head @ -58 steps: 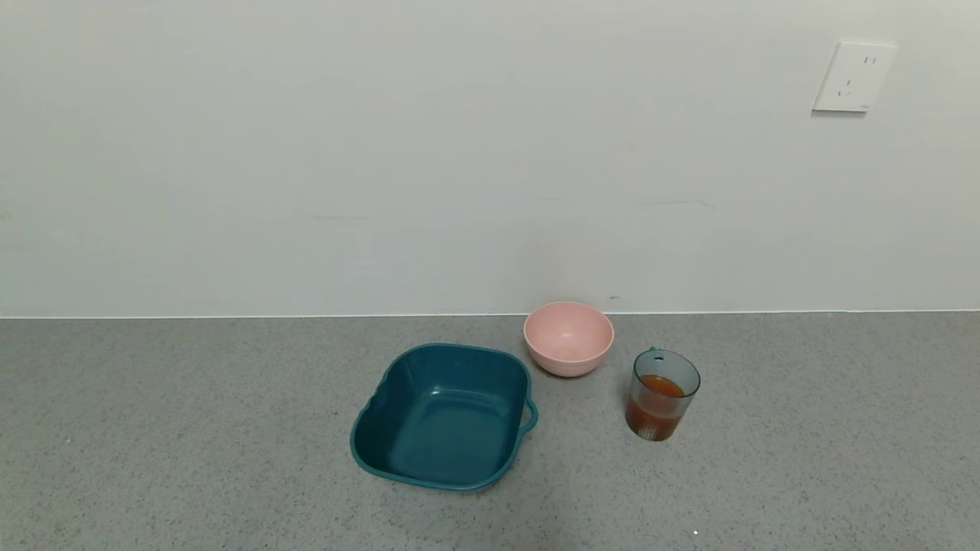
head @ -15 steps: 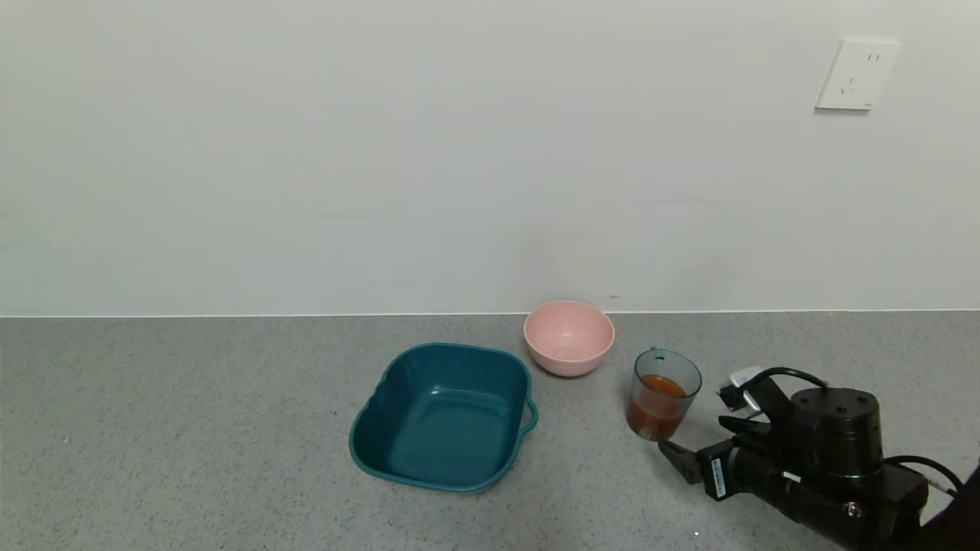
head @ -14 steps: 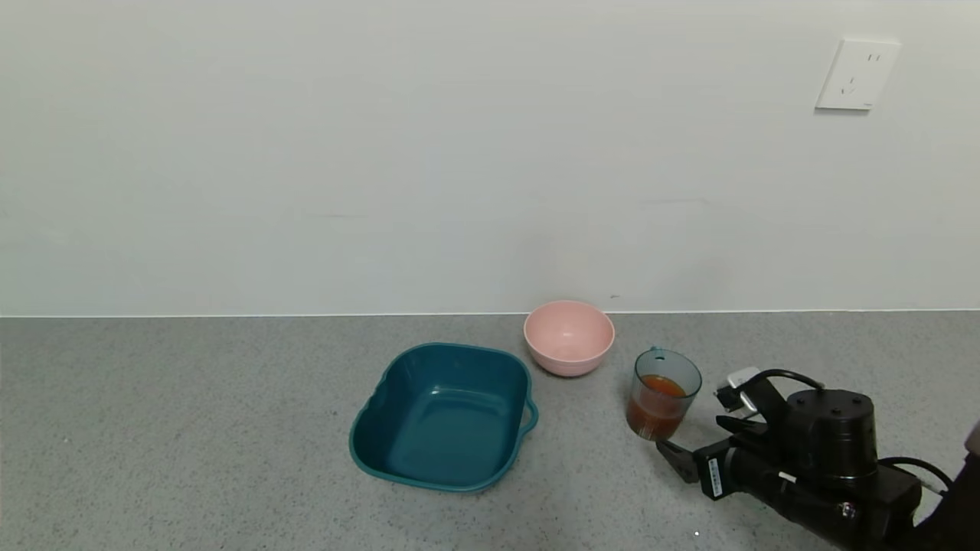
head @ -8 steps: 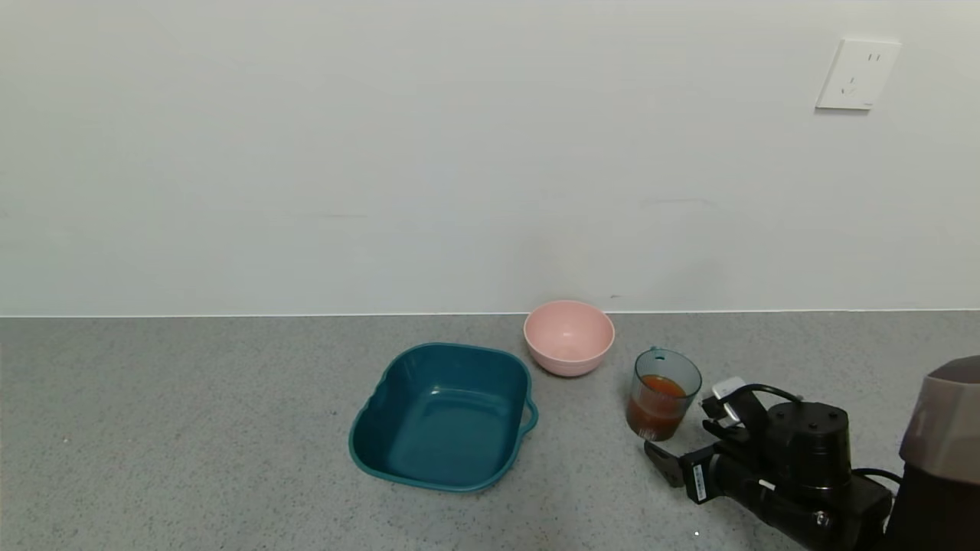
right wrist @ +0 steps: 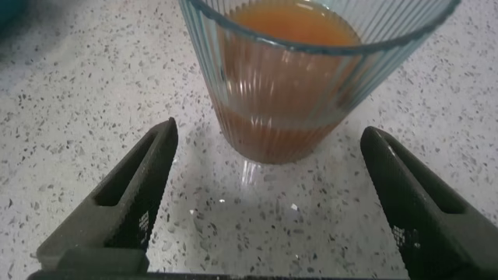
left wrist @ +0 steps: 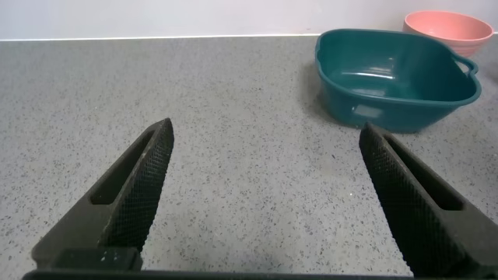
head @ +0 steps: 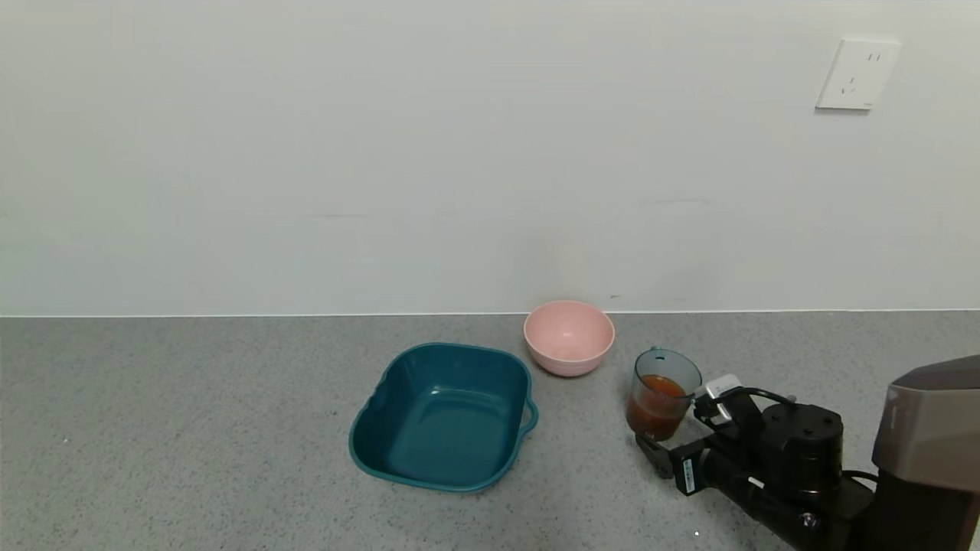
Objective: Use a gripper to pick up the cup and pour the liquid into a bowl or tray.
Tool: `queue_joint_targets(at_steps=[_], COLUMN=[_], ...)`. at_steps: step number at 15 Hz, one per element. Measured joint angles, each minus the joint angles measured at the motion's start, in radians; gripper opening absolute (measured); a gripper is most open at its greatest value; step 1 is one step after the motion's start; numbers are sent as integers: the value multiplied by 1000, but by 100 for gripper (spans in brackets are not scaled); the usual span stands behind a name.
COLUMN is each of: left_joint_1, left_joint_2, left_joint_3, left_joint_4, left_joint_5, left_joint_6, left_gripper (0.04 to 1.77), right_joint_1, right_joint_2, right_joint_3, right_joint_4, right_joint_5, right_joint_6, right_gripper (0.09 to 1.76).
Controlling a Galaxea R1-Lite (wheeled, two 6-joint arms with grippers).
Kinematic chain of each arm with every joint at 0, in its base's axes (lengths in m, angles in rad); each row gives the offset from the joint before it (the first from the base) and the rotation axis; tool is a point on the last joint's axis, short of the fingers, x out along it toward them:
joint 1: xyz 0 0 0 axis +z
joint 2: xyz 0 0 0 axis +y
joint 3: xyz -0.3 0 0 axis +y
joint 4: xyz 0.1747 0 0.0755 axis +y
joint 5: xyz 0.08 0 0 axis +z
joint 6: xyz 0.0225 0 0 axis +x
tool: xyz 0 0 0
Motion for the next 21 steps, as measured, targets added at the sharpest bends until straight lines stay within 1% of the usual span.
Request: queue_joint_targets(at_steps=[4, 13, 21], left_joint_1=[0, 0, 0], left_joint_2=[0, 0, 0], left_joint_3=[0, 0, 0], left_joint_4=[0, 0, 0], left_joint_5=[0, 0, 0], left_joint_6=[0, 0, 0], left_gripper=[172, 172, 172], right_joint_1=[-2, -19, -25], right_joint_2=[28, 68, 97], right_joint_3=[-19, -112, -156], right_joint_4=[-9, -9, -9], right_joint_5=[0, -3, -3], right_joint_6=[0, 0, 0], right_gripper=[171, 171, 171])
